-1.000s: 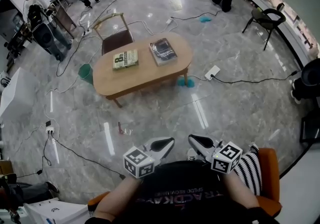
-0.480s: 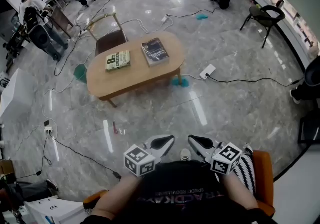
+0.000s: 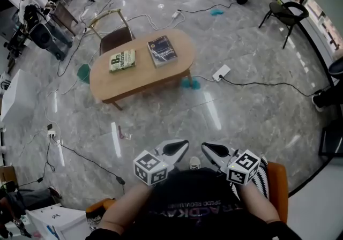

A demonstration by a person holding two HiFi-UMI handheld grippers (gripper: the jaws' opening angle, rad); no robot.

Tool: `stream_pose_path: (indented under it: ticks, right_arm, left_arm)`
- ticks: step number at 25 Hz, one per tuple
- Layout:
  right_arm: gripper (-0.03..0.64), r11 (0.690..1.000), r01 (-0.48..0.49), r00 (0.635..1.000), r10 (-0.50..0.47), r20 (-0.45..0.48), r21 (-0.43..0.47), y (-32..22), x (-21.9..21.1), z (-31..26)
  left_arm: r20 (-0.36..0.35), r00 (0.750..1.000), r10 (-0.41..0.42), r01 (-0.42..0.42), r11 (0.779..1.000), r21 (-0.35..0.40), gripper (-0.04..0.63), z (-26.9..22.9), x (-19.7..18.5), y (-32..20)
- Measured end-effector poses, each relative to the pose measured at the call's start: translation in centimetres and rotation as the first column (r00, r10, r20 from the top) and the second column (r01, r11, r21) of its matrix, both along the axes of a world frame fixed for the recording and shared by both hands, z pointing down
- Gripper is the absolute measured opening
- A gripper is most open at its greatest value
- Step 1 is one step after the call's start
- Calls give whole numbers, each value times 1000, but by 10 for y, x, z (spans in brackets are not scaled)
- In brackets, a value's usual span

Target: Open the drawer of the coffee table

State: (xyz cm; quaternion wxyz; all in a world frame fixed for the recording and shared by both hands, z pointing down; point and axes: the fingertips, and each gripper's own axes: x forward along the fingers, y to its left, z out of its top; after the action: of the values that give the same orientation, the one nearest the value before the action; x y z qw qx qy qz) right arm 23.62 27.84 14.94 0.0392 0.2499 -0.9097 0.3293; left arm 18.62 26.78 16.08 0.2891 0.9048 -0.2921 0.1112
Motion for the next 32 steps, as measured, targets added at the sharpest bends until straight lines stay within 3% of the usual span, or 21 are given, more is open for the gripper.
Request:
stream_pose_path:
  ticks: [14, 32]
  right_arm:
    - [2, 999, 52, 998, -53, -46, -13, -46, -48, 6]
    - [2, 996, 81, 987, -84, -137, -24, -127, -173, 17]
  left_arm:
    - [-37, 992, -121, 120, 993, -17, 0, 6, -55, -39]
    - [-42, 969, -244, 244, 970, -8, 1, 32, -195, -112]
